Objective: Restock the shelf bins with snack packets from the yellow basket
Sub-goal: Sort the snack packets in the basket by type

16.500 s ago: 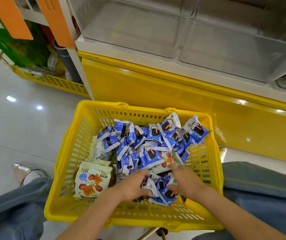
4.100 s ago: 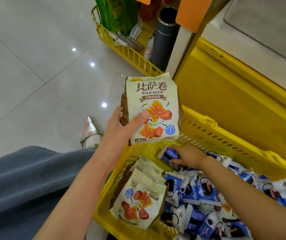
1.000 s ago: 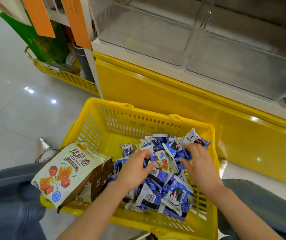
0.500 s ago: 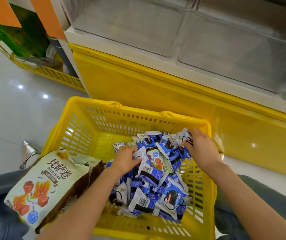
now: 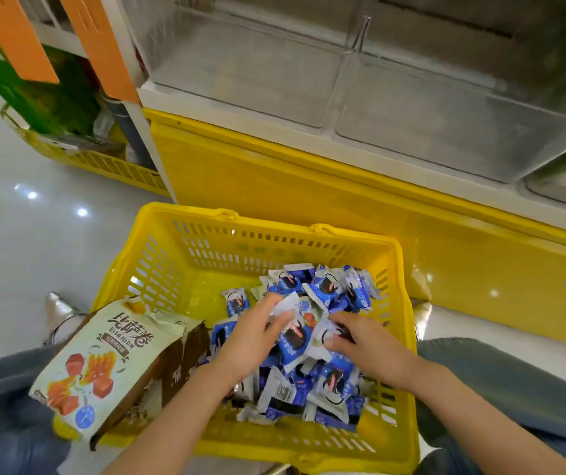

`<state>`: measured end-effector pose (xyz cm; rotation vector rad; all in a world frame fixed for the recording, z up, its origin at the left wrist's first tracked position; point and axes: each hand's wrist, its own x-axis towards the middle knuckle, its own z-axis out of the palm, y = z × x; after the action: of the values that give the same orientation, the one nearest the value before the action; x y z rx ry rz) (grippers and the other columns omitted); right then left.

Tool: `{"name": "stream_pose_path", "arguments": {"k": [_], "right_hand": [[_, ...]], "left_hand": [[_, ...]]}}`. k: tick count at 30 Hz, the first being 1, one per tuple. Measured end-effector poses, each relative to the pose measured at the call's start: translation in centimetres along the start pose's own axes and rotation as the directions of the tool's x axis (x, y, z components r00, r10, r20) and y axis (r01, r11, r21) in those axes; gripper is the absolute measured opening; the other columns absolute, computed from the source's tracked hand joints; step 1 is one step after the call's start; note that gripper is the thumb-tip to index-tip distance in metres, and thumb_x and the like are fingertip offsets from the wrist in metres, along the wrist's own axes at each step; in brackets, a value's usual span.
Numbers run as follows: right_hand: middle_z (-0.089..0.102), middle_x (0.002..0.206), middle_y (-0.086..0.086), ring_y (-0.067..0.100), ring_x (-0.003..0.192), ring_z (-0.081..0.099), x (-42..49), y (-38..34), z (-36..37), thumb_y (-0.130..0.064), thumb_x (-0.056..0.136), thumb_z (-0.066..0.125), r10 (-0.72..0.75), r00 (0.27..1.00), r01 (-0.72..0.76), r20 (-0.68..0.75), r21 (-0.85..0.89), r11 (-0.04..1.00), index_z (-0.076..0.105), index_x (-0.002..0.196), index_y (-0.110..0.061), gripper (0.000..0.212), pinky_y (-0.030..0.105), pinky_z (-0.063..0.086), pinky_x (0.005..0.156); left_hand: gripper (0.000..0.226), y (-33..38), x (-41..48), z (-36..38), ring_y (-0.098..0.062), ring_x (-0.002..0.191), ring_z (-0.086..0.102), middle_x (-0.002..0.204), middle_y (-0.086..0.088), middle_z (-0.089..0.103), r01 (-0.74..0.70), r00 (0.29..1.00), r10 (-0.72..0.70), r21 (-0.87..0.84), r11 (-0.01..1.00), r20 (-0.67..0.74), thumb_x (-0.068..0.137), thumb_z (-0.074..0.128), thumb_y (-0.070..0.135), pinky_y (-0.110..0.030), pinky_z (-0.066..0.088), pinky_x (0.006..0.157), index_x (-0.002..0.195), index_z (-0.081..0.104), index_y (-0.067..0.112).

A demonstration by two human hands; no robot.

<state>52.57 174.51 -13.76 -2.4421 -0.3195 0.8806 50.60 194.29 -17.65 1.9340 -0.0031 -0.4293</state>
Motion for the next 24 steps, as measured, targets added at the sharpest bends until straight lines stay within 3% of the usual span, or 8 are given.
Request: {"name": "stream_pose_path", "arguments": {"k": [2,5,9,12,15,17,19,24], "right_hand": [[0.059,0.122,0.004,0.017,0.107,0.056,-0.7,0.6,0.9,-0.03,0.094,0.053,0.071,0.994,-0.068,0.077,-0.034,0.997,0.045,0.133,-0.015,0.043,0.022,0.042,0.083],[0.053,0.13,0.007,0.02,0.115,0.052,-1.4,1.4,1.2,-0.027,0.096,0.05,0.125,0.991,-0.12,0.044,-0.099,0.988,0.04,0.136,-0.016,0.043,0.027,0.042,0.09],[0.04,0.141,0.004,0.021,0.127,0.042,-1.7,2.3,1.0,-0.023,0.098,0.046,0.15,0.988,-0.152,-0.024,-0.198,0.968,0.032,0.141,-0.017,0.046,0.033,0.038,0.102],[0.038,0.142,0.003,0.02,0.128,0.04,-1.6,2.3,0.8,-0.024,0.101,0.038,0.087,0.995,-0.094,-0.038,-0.246,0.965,0.036,0.139,-0.015,0.039,0.029,0.035,0.103],[0.04,0.14,0.004,0.018,0.129,0.037,-0.4,1.6,0.1,-0.031,0.099,0.04,0.023,0.959,-0.074,-0.281,-0.169,0.983,0.035,0.139,-0.016,0.043,0.024,0.03,0.103],[0.041,0.138,0.005,0.02,0.129,0.036,1.2,1.2,-0.5,-0.032,0.097,0.045,-0.003,0.907,-0.075,-0.422,-0.169,0.983,0.036,0.138,-0.013,0.046,0.027,0.029,0.106],[0.04,0.136,0.007,0.021,0.129,0.035,3.1,1.3,-1.1,-0.036,0.095,0.047,0.007,0.889,-0.122,-0.457,-0.223,0.967,0.034,0.138,-0.011,0.051,0.028,0.028,0.107],[0.036,0.14,0.012,0.027,0.129,0.036,7.2,2.7,-1.5,-0.044,0.091,0.052,0.252,0.913,-0.322,-0.321,-0.185,0.929,0.028,0.139,-0.007,0.065,0.033,0.035,0.103]], "left_hand": [[0.028,-0.8,-1.2,0.7,0.003,0.068,0.053,0.091,-0.002,0.06,0.026,0.992,-0.042,0.136,0.99,0.118,0.095,0.045,0.038,-0.013,0.04,0.061,0.118,0.046,0.022],[0.032,-1.5,-2.2,2.1,-0.016,0.086,0.053,0.11,-0.01,0.055,-0.013,0.966,-0.075,0.336,0.942,0.246,0.096,0.044,0.037,-0.033,0.043,0.077,0.12,0.042,0.016],[0.045,-1.7,-3.2,4.1,-0.018,0.112,0.04,0.123,-0.005,0.037,-0.228,0.92,-0.009,0.554,0.801,0.392,0.094,0.048,0.038,-0.028,0.034,0.093,0.132,0.035,0.017],[0.045,-1.6,-3.0,3.9,-0.012,0.116,0.038,0.124,0.003,0.037,-0.204,0.967,0.101,0.476,0.856,0.232,0.094,0.047,0.039,-0.027,0.035,0.1,0.134,0.035,0.022],[0.031,-1.3,-1.5,2.2,-0.001,0.106,0.042,0.121,0.009,0.042,-0.094,0.99,0.118,0.278,0.956,-0.072,0.096,0.044,0.033,-0.014,0.036,0.091,0.126,0.043,0.024],[0.029,-1.4,0.3,1.0,-0.002,0.105,0.044,0.121,0.006,0.045,-0.012,0.971,0.06,0.202,0.979,-0.23,0.097,0.044,0.028,-0.012,0.033,0.088,0.124,0.046,0.02],[0.033,-1.8,2.7,0.2,-0.012,0.115,0.045,0.127,0.001,0.046,0.098,0.959,-0.059,0.129,0.987,-0.278,0.097,0.043,0.027,-0.021,0.035,0.096,0.128,0.045,0.016],[0.048,-3.3,8.3,0.4,-0.026,0.129,0.039,0.143,-0.012,0.039,0.38,0.908,-0.373,0.0,0.925,-0.189,0.098,0.042,0.033,-0.037,0.033,0.106,0.138,0.035,0.007]]}}
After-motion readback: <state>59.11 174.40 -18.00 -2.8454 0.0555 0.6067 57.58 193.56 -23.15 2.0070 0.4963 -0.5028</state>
